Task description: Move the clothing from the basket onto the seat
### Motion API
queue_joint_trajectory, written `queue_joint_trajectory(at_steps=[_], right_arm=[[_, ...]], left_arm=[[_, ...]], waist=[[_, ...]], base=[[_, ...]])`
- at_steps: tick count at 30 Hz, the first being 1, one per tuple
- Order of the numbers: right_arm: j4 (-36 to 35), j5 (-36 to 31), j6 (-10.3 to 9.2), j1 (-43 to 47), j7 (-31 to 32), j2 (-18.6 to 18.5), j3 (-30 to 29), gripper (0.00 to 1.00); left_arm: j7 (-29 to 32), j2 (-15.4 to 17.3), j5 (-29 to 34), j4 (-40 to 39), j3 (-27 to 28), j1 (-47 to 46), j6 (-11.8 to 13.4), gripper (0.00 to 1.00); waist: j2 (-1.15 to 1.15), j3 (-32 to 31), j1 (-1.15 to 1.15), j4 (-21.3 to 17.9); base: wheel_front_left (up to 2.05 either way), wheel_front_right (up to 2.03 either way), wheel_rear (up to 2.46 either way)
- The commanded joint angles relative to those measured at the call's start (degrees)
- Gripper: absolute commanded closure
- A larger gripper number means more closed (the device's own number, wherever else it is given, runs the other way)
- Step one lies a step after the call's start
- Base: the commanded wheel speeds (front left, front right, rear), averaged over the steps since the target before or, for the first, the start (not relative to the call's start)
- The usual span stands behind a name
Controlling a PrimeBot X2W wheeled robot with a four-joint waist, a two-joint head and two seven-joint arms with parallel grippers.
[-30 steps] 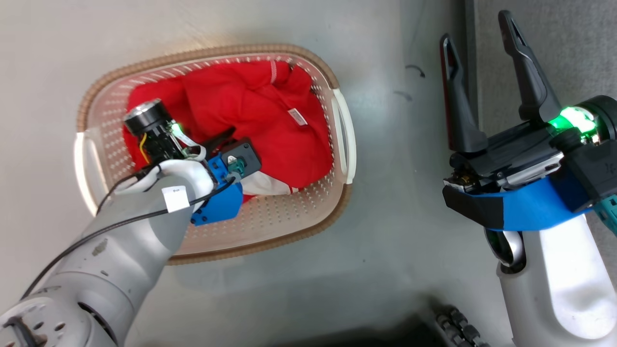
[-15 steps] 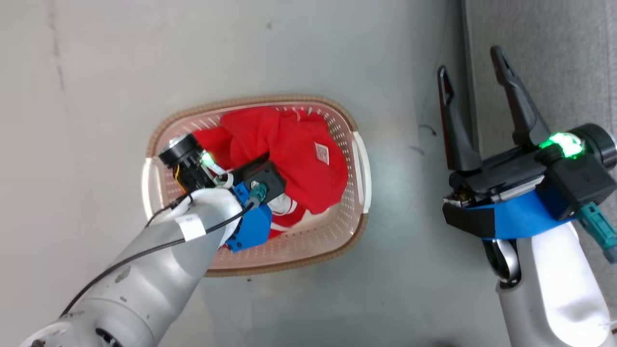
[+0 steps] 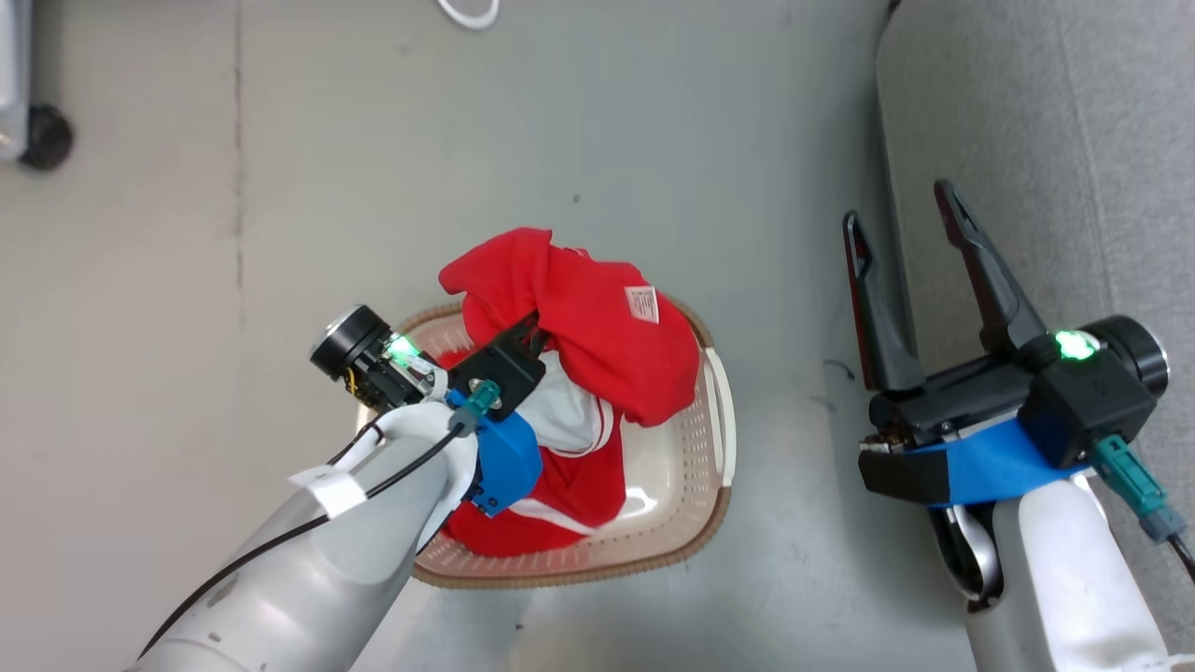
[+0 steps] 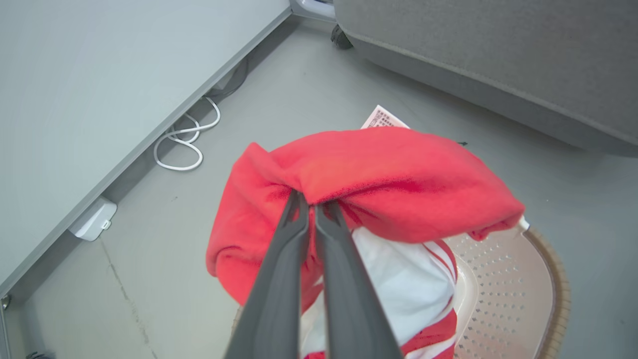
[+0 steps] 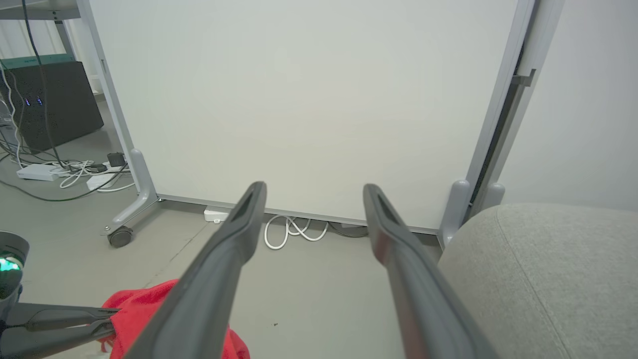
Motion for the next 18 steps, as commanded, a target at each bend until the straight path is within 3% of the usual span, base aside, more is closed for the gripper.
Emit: queue_joint_trajectory(at_steps=[1, 11, 18], right_arm=[[0.2, 0.4, 0.03, 1.1, -0.3, -0.2, -0.1, 0.00], [1.2, 1.4, 0.03, 4.2, -0.3, -0.2, 0.2, 0.00], [1.5, 2.0, 0.03, 5.9, -0.3, -0.2, 0.6, 0.00]], left_arm=[[-0.3, 0.5, -0.2, -1.6, 1.4, 1.0, 0.4, 1.00], [-0.3, 3.0, 0.7, -14.9, 13.9, 6.9, 2.6, 1.00], [-0.3, 2.7, 1.8, -21.9, 21.5, 10.1, 1.5, 1.00]], waist=[[0.00, -2.7, 0.01, 0.8], [0.00, -9.8, 0.01, 1.3], [0.00, -13.6, 0.01, 1.4]], base=[[0.00, 0.00, 0.00], [0.00, 0.00, 0.00], [0.00, 0.00, 0.00]])
